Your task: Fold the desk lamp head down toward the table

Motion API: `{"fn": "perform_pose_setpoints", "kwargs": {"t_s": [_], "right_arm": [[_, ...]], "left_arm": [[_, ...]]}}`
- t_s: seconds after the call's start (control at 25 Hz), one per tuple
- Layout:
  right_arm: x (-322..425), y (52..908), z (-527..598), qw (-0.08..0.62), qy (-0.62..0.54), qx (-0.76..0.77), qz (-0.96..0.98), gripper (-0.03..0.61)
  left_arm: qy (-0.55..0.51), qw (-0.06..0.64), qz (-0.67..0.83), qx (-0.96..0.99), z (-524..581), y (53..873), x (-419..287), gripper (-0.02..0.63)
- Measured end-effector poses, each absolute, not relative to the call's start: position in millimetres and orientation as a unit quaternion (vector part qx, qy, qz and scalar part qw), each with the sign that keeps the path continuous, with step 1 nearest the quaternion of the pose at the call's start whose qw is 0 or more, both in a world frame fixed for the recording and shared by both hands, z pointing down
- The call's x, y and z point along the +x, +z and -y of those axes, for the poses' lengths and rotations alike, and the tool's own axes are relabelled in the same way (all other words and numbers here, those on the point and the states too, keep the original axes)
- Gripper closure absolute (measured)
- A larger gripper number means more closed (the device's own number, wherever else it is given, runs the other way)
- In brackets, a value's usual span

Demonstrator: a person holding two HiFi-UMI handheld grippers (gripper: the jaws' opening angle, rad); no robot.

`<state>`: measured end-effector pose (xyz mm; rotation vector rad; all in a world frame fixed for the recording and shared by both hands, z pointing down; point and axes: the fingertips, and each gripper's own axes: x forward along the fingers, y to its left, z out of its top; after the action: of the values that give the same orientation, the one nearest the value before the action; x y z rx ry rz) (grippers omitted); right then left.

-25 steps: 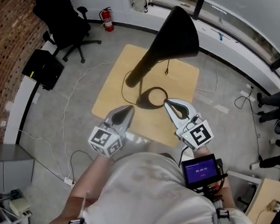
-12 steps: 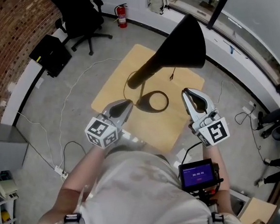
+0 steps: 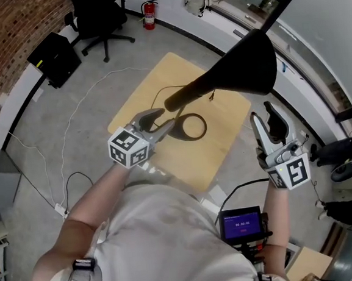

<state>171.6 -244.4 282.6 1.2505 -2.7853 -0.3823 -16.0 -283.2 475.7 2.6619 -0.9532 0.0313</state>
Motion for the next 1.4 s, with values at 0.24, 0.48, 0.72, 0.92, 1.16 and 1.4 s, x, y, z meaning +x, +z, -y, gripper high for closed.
{"fn": "perform_pose_setpoints", "kwargs": {"t_s": [0.24, 0.48, 0.72, 0.92, 1.16, 1.4], "right_arm": [[175.0, 257.0, 251.9, 0.028, -0.122, 0.436, 0.891, 0.356], [159.8, 207.7, 262.4, 0.027, -0.158, 0.428, 0.890, 0.345], [125.0, 186.7, 285.9, 0.079, -0.174, 0.437, 0.879, 0.345], [107.3, 173.9, 298.4, 0.108, -0.193, 0.442, 0.870, 0.347], [99.9, 169.9, 311.1, 0.163, -0.220, 0.476, 0.836, 0.372], [99.5, 168.3, 312.0, 0.140, -0.208, 0.484, 0.838, 0.393]], "left_arm": [[0.022, 0.139, 0.313, 0.939, 300.8, 477.7, -11.7, 0.339], [0.011, 0.127, 0.287, 0.950, 311.8, 472.1, 6.3, 0.324], [-0.007, 0.117, 0.270, 0.956, 315.1, 468.1, 7.3, 0.331], [-0.015, 0.111, 0.264, 0.958, 315.5, 462.1, 8.2, 0.364], [-0.016, 0.101, 0.261, 0.960, 315.0, 461.1, 7.7, 0.368], [-0.008, 0.097, 0.254, 0.962, 315.8, 461.2, 9.4, 0.371]]}}
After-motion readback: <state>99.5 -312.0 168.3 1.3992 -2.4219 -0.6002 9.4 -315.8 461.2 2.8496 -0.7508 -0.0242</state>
